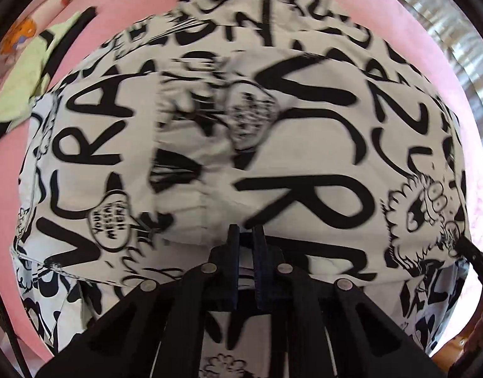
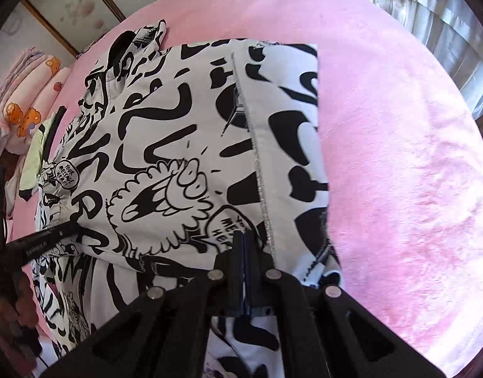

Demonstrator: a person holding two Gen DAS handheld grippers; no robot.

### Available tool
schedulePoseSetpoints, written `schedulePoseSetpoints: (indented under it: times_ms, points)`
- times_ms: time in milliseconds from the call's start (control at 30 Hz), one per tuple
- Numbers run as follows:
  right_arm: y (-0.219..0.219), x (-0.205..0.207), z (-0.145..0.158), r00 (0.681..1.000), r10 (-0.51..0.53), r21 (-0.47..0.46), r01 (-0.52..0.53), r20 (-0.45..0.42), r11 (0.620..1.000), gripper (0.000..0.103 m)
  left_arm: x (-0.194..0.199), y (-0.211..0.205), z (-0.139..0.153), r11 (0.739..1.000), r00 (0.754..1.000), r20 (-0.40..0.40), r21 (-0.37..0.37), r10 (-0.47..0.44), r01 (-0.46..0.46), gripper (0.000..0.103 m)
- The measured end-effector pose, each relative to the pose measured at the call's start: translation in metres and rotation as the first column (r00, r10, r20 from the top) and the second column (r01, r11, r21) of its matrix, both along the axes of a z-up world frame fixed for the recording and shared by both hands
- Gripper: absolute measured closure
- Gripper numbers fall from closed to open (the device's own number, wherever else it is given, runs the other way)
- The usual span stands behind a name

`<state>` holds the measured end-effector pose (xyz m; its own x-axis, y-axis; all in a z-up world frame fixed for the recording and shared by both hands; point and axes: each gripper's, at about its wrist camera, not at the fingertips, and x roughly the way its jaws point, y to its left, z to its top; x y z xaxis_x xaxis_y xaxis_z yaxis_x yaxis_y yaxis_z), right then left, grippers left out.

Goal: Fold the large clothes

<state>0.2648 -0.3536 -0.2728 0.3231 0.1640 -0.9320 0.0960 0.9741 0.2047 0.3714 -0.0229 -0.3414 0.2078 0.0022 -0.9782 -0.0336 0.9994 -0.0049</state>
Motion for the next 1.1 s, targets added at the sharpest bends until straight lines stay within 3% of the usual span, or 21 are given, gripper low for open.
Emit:
schedulePoseSetpoints:
  times_ms: [67,133,267,467,567,700,767,900,1100]
  points:
    - [-0.004,-0.003,0.005,1.0,0.004,-0.045,-0.004,0.001,0.999,0.103,0.002,0.01,0.0,1.0,1.0,0.003,-0.02,0.01,-0.01,0.096]
    - [-0.009,-0.004,0.006,1.0,-0.011,-0.013,0.011,0.007,1.0,0.103,0.002,0.013,-0.002,1.0,1.0,0.006,-0.02,0.013,-0.013,0.096]
    - [-0.012,-0.002,0.0,0.999,-0.034,0.007,0.034,-0.006,0.999,0.103,0.009,0.006,-0.012,0.997,0.998,0.024,0.059,-0.056,0.055,0.096]
    - [-0.024,-0.006,-0.026,0.995,-0.099,0.093,0.102,-0.031,0.99,0.103,0.008,0.015,-0.027,1.0,0.999,0.01,-0.003,-0.03,0.03,0.098]
    - [-0.018,-0.004,-0.034,0.997,-0.066,0.064,0.068,-0.026,0.996,0.103,0.011,0.026,-0.032,0.999,1.0,-0.011,-0.037,-0.003,0.003,0.098]
    - [-0.007,0.001,-0.027,0.999,-0.047,0.018,0.047,-0.024,0.999,0.103,0.019,0.019,-0.025,1.0,0.999,-0.022,0.006,-0.029,0.029,0.098]
    - [-0.006,0.0,-0.016,0.999,-0.046,0.017,0.046,-0.007,0.999,0.103,0.02,0.014,-0.014,1.0,1.0,-0.008,0.01,-0.028,0.028,0.098]
    - [0.004,0.005,0.006,0.999,-0.037,0.027,0.036,0.032,0.999,0.103,0.025,0.0,0.012,0.997,0.997,0.064,-0.054,-0.047,0.051,0.098]
    - [0.042,0.036,0.031,0.977,0.059,0.084,-0.078,0.204,0.993,0.103,0.05,-0.04,0.024,0.978,0.98,0.162,-0.149,-0.12,0.144,0.098]
